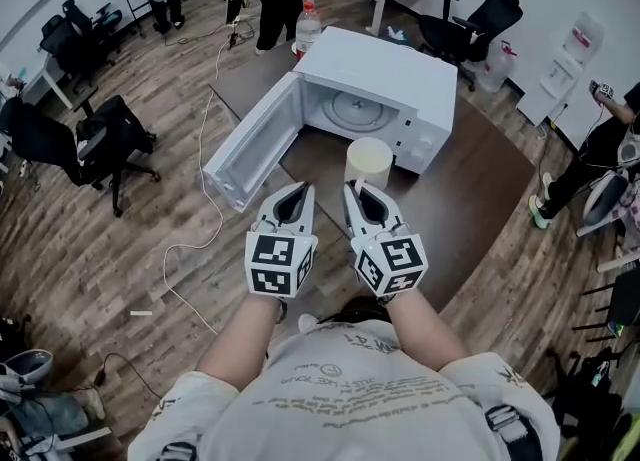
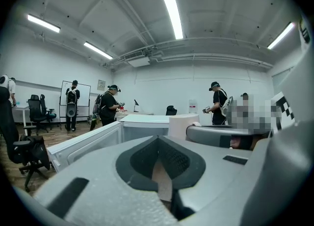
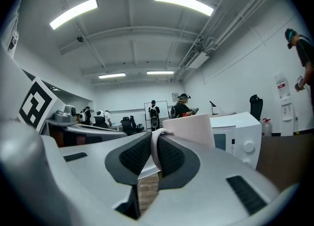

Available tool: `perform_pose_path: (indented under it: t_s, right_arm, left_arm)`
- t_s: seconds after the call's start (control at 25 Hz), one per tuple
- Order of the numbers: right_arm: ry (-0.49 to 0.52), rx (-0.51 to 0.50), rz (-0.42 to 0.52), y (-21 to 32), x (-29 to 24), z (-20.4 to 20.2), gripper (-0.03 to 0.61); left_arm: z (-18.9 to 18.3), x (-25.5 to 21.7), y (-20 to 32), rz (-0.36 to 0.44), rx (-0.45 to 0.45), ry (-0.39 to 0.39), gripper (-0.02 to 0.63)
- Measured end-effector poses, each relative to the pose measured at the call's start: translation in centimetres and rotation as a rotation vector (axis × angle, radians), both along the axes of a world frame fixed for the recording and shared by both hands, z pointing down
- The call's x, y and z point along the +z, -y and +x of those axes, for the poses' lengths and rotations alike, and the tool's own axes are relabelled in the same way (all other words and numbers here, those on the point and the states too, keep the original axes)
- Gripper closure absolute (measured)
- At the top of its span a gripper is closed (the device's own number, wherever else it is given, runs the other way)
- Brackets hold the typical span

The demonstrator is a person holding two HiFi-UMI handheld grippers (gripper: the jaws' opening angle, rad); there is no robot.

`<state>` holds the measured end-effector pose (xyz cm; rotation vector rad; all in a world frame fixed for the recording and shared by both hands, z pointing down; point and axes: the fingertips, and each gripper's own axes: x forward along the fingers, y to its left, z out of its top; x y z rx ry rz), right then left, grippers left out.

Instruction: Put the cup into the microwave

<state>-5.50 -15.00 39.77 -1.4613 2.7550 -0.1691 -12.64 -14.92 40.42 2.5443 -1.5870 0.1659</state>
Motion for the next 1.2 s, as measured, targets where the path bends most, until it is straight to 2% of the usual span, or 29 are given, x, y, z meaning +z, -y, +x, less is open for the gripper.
perform_pose_path:
  t_s: [0.36, 0.6, 1.0, 1.2]
  right_arm:
    - [-0.031, 0.038, -0.01, 2.2, 1.8, -0.3, 0.537]
    - [-0.027, 0.029, -0.007, 4.7, 3.1, -0.8, 0.537]
    - [-0.045, 0.043, -0.024, 11.2, 6.2, 0.1, 0.538]
    - [-0.045, 0.006, -0.025, 14.5, 8.3, 0.6, 0.538]
  left_arm:
    - [-0.1, 0.8, 1.8, -0.008, 0.049, -0.006, 0.6]
    - [-0.7, 1.1, 3.8, -0.011, 0.047, 0.001, 0.6]
    - [-1.3, 1.5, 8.9, -0.001, 0.041, -0.037, 0.6]
    - [-1.0, 1.9, 11.5, -0.001, 0.043, -0.048, 0.6]
